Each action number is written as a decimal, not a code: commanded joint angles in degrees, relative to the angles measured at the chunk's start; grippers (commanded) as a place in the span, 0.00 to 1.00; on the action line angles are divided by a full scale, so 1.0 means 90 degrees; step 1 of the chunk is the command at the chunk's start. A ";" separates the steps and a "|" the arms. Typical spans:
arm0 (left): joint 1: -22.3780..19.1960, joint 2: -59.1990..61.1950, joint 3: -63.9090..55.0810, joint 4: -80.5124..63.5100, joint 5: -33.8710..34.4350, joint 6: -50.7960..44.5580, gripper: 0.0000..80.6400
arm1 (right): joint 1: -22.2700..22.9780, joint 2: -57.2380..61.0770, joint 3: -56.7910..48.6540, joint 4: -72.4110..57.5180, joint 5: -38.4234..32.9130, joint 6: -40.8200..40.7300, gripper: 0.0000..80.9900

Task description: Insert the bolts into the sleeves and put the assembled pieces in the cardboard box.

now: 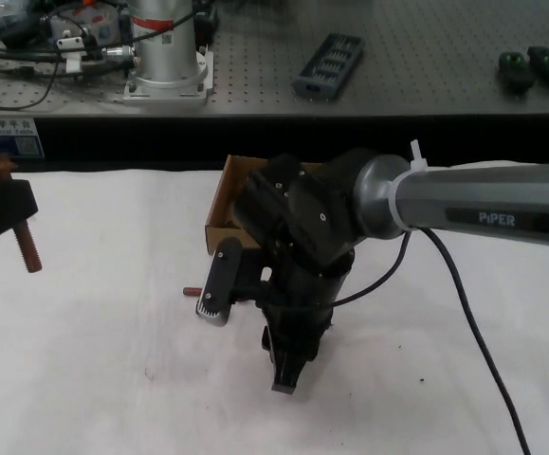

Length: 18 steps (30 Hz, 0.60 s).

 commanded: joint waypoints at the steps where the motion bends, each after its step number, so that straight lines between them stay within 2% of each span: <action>1: 0.0025 -0.0051 -0.0030 -0.0130 -0.0045 0.0049 0.01 | -0.0128 0.0052 -0.0042 -0.0031 -0.0081 0.0068 0.40; 7: 0.0025 -0.0051 -0.0030 -0.0130 -0.0045 0.0065 0.01 | -0.0356 0.0072 -0.0042 0.0020 -0.0021 0.0146 0.39; 14: 0.0025 -0.0051 -0.0030 -0.0130 -0.0045 0.0065 0.01 | -0.0428 0.0072 -0.0042 0.0020 -0.0061 0.0146 0.21; 18: 0.0025 -0.0051 -0.0030 -0.0130 -0.0045 0.0065 0.01 | -0.0343 0.0072 -0.0042 0.0006 -0.0356 0.0199 0.20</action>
